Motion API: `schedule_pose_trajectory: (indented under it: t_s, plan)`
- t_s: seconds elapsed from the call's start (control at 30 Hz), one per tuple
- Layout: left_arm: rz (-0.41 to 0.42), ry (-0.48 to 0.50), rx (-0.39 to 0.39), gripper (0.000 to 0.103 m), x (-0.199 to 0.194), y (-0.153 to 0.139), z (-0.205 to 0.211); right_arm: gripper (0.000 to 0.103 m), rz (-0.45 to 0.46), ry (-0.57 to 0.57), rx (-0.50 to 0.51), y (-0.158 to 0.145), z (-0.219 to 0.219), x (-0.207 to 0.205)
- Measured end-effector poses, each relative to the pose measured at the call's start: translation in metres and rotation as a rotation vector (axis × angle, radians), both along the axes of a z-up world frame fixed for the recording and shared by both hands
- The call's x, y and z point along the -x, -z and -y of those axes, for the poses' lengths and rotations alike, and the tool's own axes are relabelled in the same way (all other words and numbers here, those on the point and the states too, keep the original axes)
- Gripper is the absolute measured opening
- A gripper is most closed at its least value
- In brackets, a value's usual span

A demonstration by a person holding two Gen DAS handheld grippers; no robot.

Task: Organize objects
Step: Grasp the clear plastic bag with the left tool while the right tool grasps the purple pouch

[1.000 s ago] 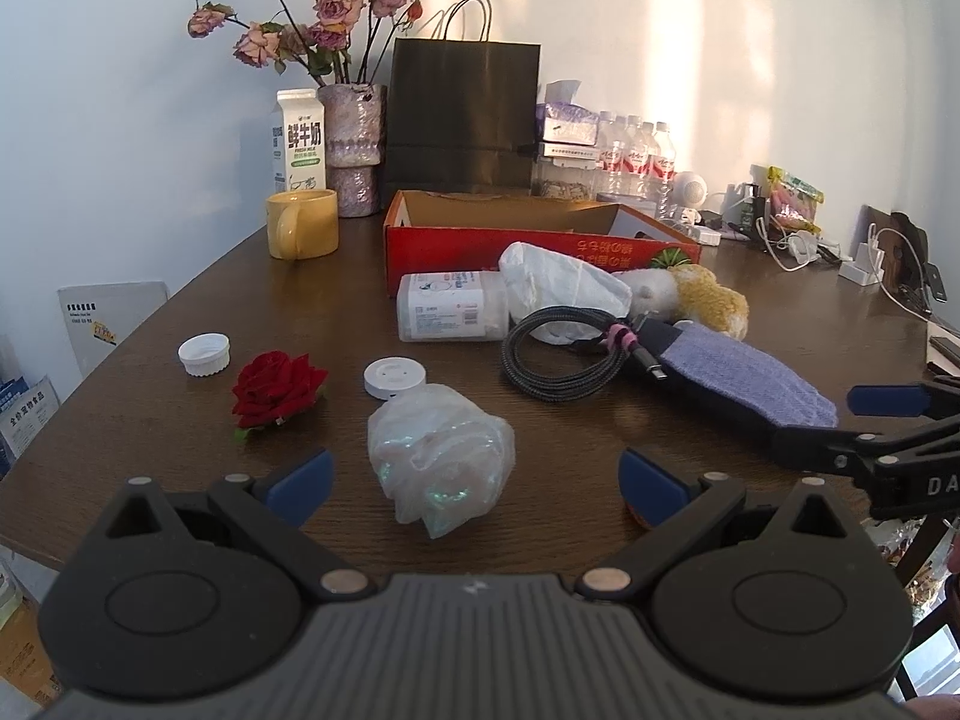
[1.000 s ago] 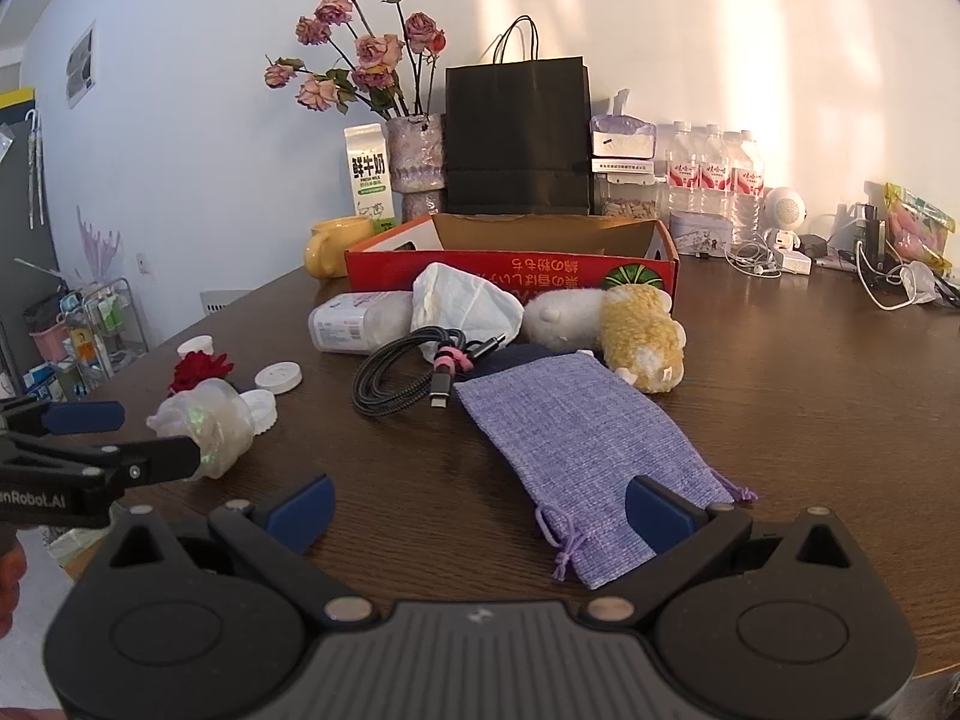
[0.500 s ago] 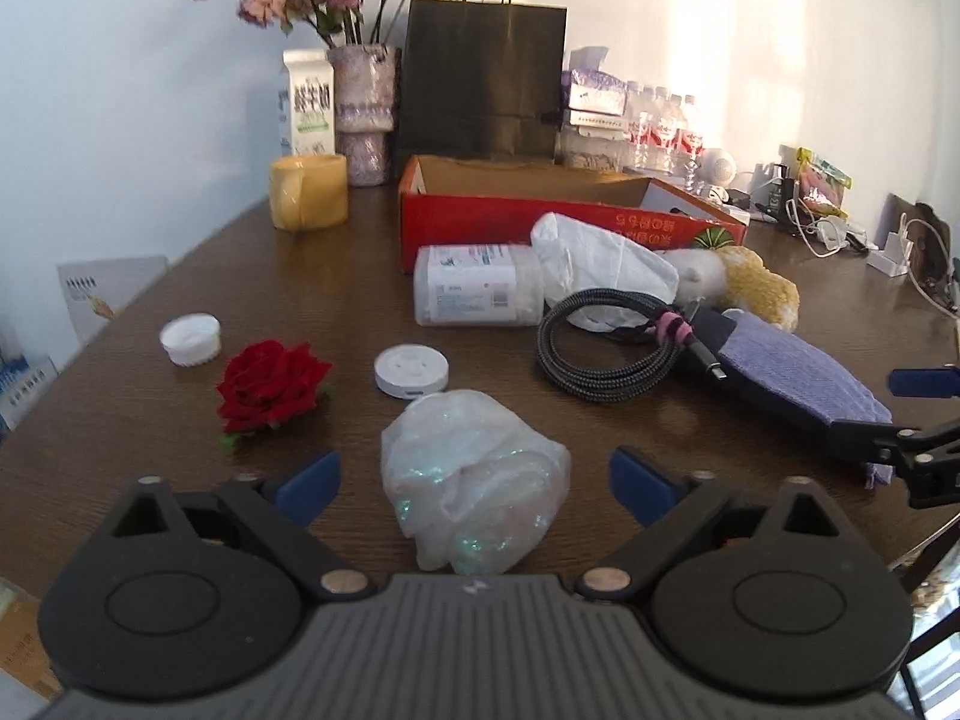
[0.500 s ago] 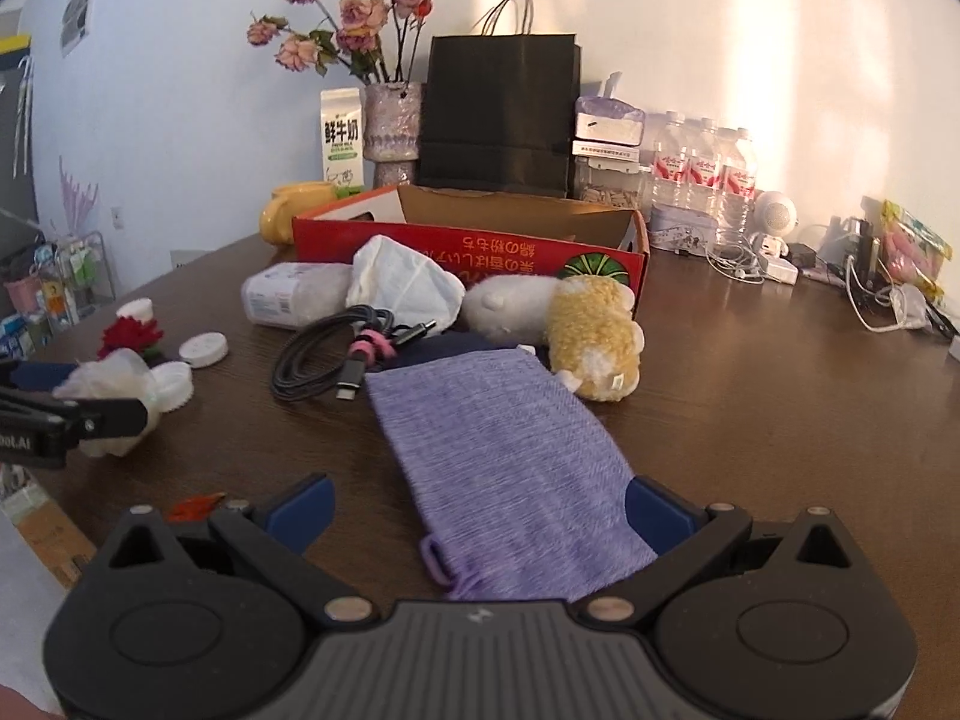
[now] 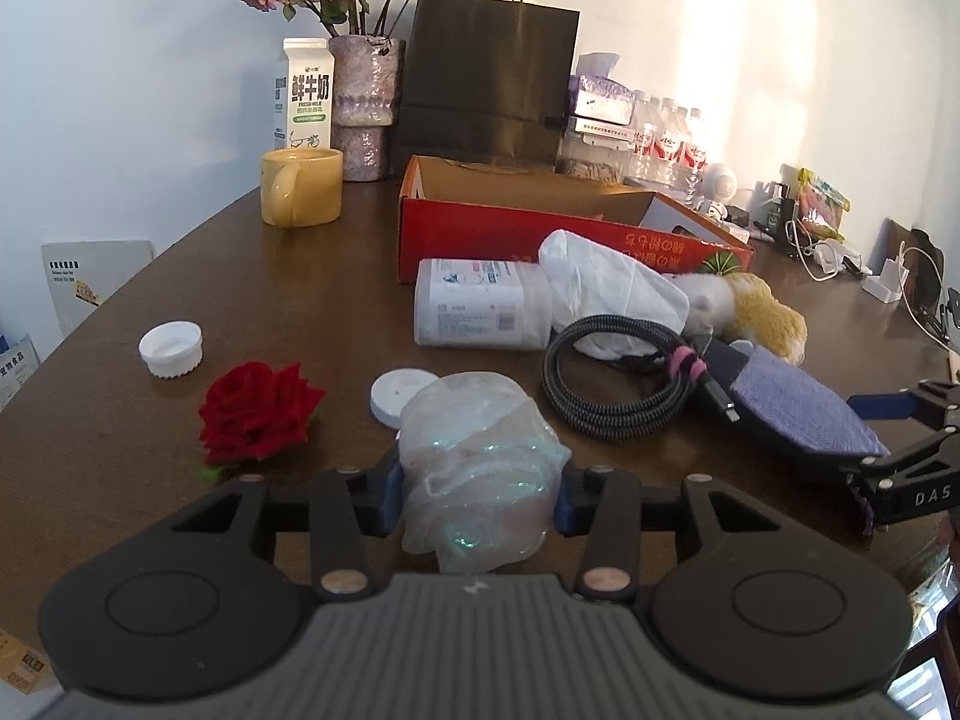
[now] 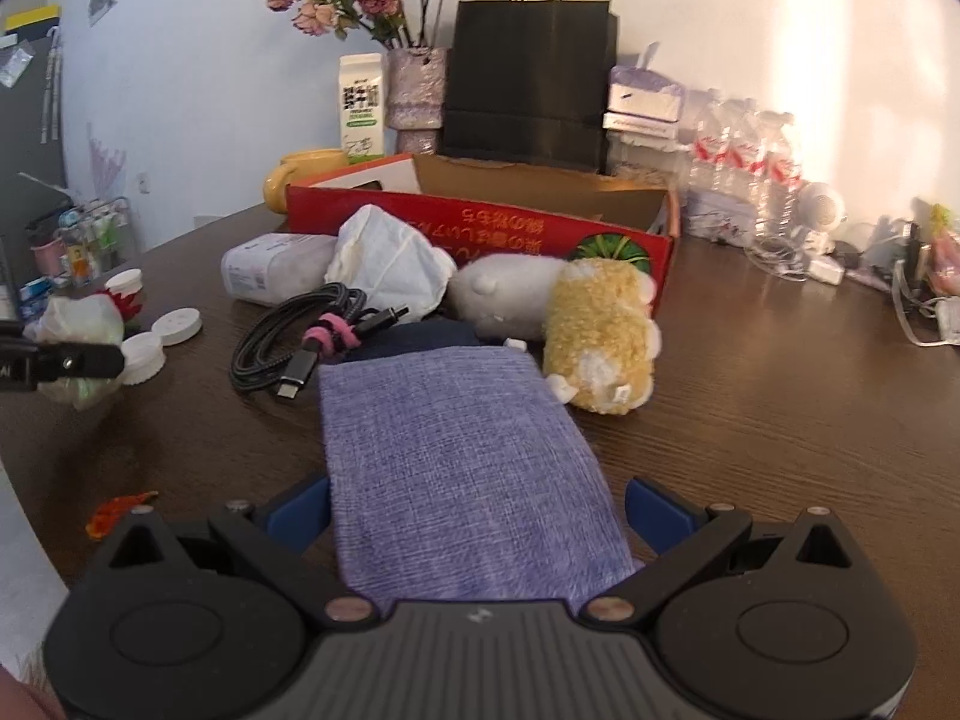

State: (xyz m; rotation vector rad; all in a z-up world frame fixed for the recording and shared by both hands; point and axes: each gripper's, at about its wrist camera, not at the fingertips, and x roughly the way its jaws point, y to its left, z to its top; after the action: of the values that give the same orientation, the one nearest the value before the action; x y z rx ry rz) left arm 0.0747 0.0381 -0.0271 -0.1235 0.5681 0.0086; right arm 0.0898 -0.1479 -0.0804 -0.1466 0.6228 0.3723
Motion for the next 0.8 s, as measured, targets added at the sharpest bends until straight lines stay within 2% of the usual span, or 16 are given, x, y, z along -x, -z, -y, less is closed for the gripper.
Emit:
schedule_pose_trajectory:
  t_s: [0.17, 0.23, 0.37, 0.67, 0.73, 0.8]
  plan:
    - [0.0, 0.005, 0.004, 0.046, -0.008, -0.003, 0.003, 0.102, -0.019, -0.035, -0.048, 0.003, 0.006, -0.011]
    - [0.001, 0.005, 0.005, 0.047, -0.011, -0.004, 0.004, 0.092, -0.016, -0.039, -0.075, 0.002, 0.01, -0.012]
    - [0.001, 0.01, 0.011, 0.047, -0.014, -0.004, 0.005, 0.086, -0.026, -0.05, -0.099, 0.001, 0.014, -0.012]
    - [0.014, 0.025, 0.023, 0.047, -0.012, -0.008, 0.005, 0.05, 0.006, -0.047, -0.126, -0.012, 0.018, 0.004]
    - [0.022, 0.032, 0.026, 0.047, -0.013, -0.009, 0.006, 0.034, 0.013, -0.046, -0.129, -0.015, 0.019, 0.006]
    - [0.03, 0.041, 0.028, 0.047, -0.013, -0.012, 0.007, 0.03, 0.019, -0.045, -0.138, -0.018, 0.019, 0.007]
